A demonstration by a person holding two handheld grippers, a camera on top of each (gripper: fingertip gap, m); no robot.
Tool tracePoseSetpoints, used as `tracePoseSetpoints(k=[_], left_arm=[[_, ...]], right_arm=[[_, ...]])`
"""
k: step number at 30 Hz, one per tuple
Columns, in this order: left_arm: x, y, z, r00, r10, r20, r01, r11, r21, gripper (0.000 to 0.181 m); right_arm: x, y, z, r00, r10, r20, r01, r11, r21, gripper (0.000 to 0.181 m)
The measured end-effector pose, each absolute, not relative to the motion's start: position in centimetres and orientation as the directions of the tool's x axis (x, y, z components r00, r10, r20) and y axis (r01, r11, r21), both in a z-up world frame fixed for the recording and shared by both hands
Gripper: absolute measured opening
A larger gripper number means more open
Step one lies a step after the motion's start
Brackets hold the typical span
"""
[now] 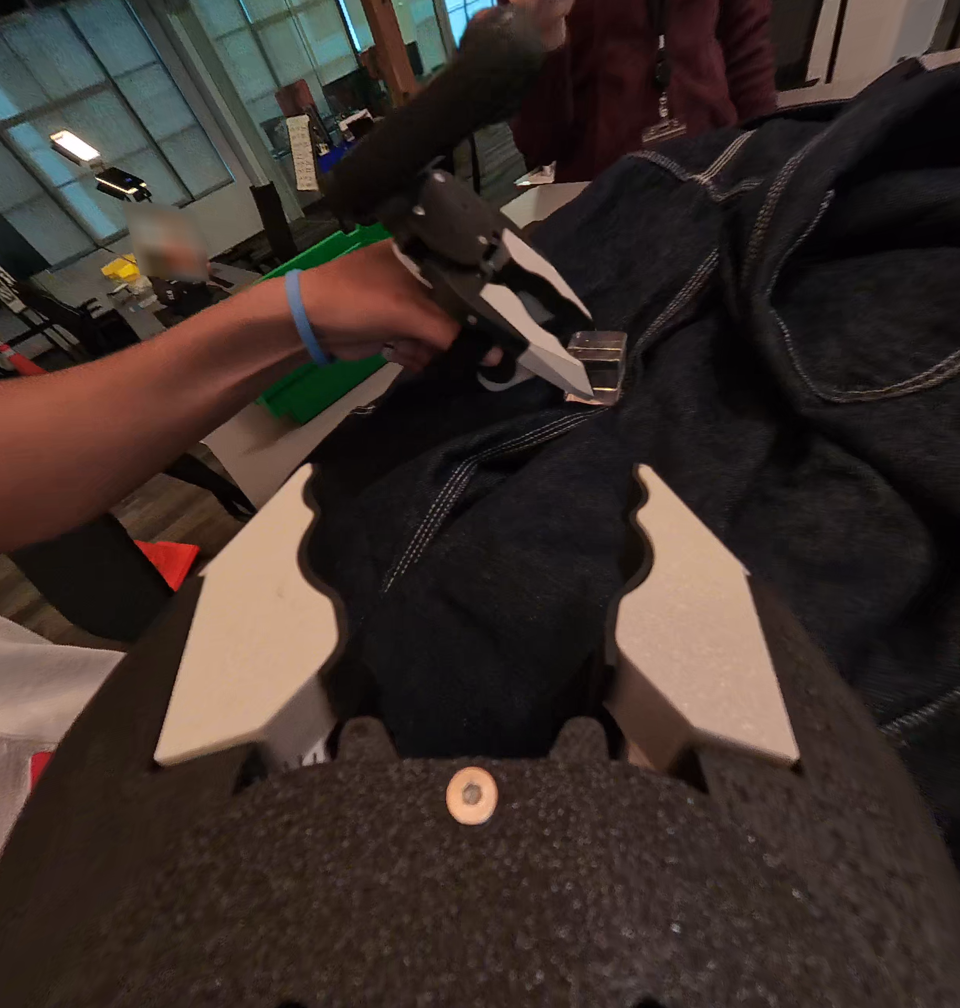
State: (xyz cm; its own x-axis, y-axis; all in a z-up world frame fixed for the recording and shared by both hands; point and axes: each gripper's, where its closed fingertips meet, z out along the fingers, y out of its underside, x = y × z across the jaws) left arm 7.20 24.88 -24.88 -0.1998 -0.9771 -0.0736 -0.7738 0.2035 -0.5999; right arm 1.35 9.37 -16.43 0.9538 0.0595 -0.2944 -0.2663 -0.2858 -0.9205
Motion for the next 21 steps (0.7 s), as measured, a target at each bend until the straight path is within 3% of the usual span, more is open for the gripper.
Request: tracePoseSetpoints(k=[1,4,6,9,11,15,17,21], left_arm=[[7.2,25.2,-25.1,-0.2,-0.975,-0.099,-0.787,0.22,-0.577,0.045],[7.0,25.1,-24.4,-0.192,-0.975,-0.111,-0.79,0.22,-0.573,0.045],[6.7,24.9,-22.7,-0.15,-0.987,-0.054,-0.754,0.15,-0.639,0.045],[6.0,24.6,-18.3,-0.035,-0.968,0.247,-0.619,-0.173,-0.766,0.045],[5.3,24.1,-14.4,-0.033,-0.849,0.527,-0.457,-0.456,-0.764,0.044],[3.2,22.2,-7.6,-0.253,-0.441,0.861,-0.287,-0.816,-0.502,0.044],[2.6,21.3,-6.4,-0.309,-0.292,0.905,-0.288,-0.878,-0.382,0.044],[2.1,19.7,-5.7,-0.363,-0.143,0.921,-0.318,-0.91,-0.266,0.044]], right_arm=[[1.3,9.6,-16.4,0.953,0.064,-0.296,-0.268,-0.281,-0.922,0.11],[2.3,10.2,-15.6,0.971,0.065,-0.231,-0.21,-0.24,-0.948,0.116],[3.1,10.7,-15.1,0.984,0.059,-0.171,-0.154,-0.222,-0.963,0.123],[4.3,12.2,-13.7,0.998,0.052,-0.027,-0.018,-0.169,-0.986,0.121],[4.7,13.7,-12.4,0.995,0.038,0.089,0.092,-0.113,-0.989,0.111],[3.6,17.3,-9.1,0.972,0.073,0.224,0.226,-0.015,-0.974,0.096],[2.4,18.8,-7.2,0.961,0.106,0.257,0.252,0.058,-0.966,0.08],[0.9,21.0,-6.2,0.934,0.159,0.32,0.311,0.08,-0.947,0.075]])
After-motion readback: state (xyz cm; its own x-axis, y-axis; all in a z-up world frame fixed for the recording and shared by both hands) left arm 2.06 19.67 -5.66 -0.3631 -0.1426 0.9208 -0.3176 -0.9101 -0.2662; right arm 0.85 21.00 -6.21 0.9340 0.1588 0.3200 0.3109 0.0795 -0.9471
